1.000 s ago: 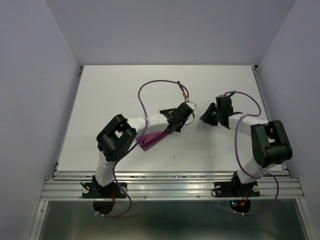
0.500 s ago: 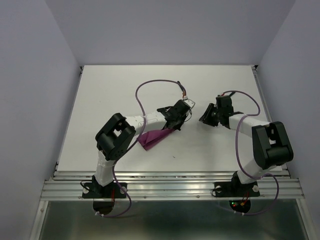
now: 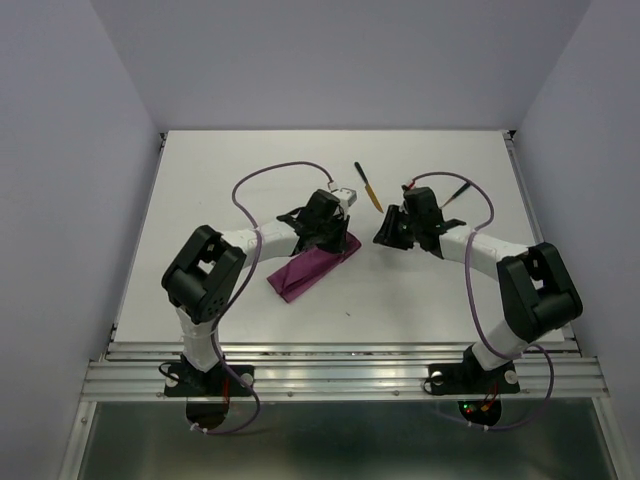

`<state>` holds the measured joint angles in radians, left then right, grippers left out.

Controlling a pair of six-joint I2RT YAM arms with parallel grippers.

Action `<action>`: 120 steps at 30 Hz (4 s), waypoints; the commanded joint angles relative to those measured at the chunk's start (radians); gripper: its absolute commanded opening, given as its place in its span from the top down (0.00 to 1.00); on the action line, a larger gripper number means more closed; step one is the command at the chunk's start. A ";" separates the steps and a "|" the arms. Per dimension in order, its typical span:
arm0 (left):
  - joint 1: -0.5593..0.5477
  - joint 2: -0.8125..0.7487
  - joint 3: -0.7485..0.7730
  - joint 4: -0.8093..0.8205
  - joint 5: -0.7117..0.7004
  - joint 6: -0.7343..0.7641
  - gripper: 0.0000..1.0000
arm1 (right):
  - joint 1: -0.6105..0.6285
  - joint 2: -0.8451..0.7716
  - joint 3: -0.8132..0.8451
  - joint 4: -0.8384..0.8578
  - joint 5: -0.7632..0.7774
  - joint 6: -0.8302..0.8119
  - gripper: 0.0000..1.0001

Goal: Fold the napkin into a case and place the utensils inside
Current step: Pick up the top corner of the smaller rectangle folded napkin from the center of the board, then stuff the top corner of the smaller-rectangle-folded napkin into the folded napkin.

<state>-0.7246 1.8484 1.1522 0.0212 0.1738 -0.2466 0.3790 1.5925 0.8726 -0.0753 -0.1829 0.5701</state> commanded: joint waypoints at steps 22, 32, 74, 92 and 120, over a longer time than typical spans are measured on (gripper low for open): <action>0.037 -0.189 -0.230 0.325 0.062 -0.157 1.00 | 0.169 0.057 0.118 0.019 0.083 -0.027 0.64; 0.047 -0.198 -0.252 0.341 0.058 -0.172 1.00 | 0.169 -0.062 0.029 0.034 0.146 0.002 0.64; 0.056 -0.221 -0.273 0.355 0.069 -0.175 1.00 | 0.293 0.224 0.241 -0.064 0.339 -0.107 0.84; 0.056 -0.164 -0.293 0.339 0.064 -0.177 1.00 | 0.293 0.113 0.135 0.031 0.398 0.005 0.99; 0.037 -0.034 -0.194 0.256 0.062 -0.175 1.00 | 0.293 0.046 0.095 0.109 0.306 0.007 0.99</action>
<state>-0.6746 1.8057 0.9226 0.3054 0.2539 -0.4282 0.6628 1.6833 0.9657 -0.0360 0.1356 0.5808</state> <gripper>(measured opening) 0.058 0.015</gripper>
